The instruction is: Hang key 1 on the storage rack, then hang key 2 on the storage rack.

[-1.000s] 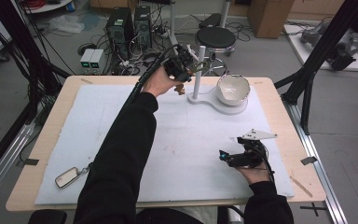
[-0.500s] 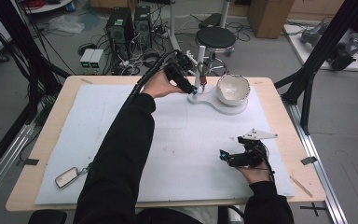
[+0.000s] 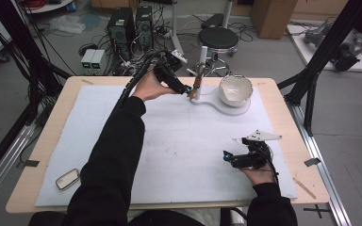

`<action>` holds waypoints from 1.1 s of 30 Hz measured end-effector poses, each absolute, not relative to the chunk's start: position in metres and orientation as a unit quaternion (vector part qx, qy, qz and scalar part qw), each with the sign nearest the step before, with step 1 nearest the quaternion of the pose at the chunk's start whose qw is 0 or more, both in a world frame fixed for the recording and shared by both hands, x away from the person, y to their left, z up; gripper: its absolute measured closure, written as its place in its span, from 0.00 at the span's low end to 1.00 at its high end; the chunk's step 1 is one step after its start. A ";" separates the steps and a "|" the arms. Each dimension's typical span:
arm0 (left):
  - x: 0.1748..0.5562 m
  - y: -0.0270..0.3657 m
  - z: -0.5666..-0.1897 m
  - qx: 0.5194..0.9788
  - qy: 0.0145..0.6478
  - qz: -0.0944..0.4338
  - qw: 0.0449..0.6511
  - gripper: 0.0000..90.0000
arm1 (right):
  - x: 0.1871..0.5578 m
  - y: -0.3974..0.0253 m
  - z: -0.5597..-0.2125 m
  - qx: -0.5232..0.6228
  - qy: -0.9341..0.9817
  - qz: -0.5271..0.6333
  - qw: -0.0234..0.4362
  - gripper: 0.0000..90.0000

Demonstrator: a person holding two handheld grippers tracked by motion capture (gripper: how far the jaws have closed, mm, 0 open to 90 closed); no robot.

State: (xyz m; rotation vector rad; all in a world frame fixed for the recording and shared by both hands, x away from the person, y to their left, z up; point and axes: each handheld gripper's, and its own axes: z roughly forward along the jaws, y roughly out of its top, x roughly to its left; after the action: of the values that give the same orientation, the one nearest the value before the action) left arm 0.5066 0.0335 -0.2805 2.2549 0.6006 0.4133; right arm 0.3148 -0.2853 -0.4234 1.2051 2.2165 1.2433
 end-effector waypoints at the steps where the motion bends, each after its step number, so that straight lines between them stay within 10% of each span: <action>1: 0.507 0.033 -0.281 0.882 0.235 0.162 0.376 0.02 | 0.315 -0.285 -0.423 0.423 0.777 0.436 0.164 0.01; 33: 0.462 0.126 -0.282 0.855 0.274 0.160 0.411 0.02 | 0.314 -0.283 -0.424 0.421 0.781 0.432 0.164 0.01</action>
State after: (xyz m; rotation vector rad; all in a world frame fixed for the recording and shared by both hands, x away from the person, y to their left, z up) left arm 0.4616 0.1259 -0.2816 2.1507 0.6894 0.4030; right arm 0.3139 -0.2834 -0.4239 1.1992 2.2256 1.2304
